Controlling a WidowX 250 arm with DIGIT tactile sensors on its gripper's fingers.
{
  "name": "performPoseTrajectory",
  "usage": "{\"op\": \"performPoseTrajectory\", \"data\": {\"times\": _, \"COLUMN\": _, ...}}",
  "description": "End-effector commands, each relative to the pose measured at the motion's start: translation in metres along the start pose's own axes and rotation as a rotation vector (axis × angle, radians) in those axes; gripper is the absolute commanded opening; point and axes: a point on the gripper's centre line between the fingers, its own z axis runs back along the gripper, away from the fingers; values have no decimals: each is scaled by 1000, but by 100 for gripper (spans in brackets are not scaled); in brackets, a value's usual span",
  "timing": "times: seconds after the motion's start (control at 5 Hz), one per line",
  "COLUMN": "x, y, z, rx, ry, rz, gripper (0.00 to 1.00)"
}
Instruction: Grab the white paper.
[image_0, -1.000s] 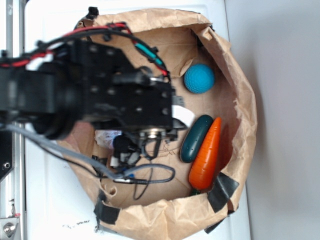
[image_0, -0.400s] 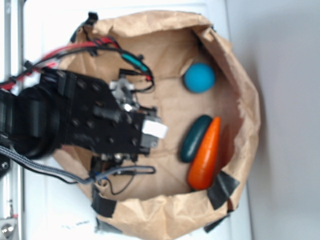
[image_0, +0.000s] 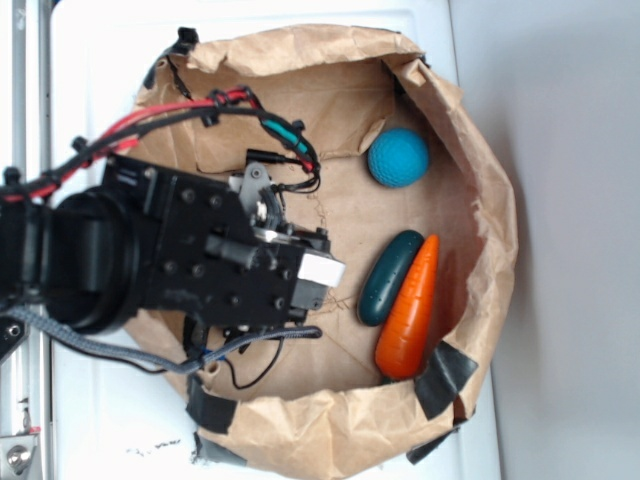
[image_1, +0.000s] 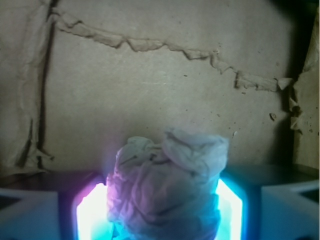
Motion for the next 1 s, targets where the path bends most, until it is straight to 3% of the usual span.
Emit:
{"op": "performPoseTrajectory", "data": {"times": 0.0, "x": 1, "y": 12, "z": 67, "rx": -134, "ry": -67, "rz": 102, "gripper": 0}}
{"op": "performPoseTrajectory", "data": {"times": 0.2, "x": 12, "y": 8, "z": 104, "rx": -196, "ry": -43, "rz": 122, "gripper": 0}}
{"op": "performPoseTrajectory", "data": {"times": 0.6, "x": 6, "y": 5, "z": 144, "rx": -173, "ry": -160, "rz": 205, "gripper": 0}}
{"op": "performPoseTrajectory", "data": {"times": 0.8, "x": 1, "y": 7, "z": 151, "rx": -174, "ry": -185, "rz": 204, "gripper": 0}}
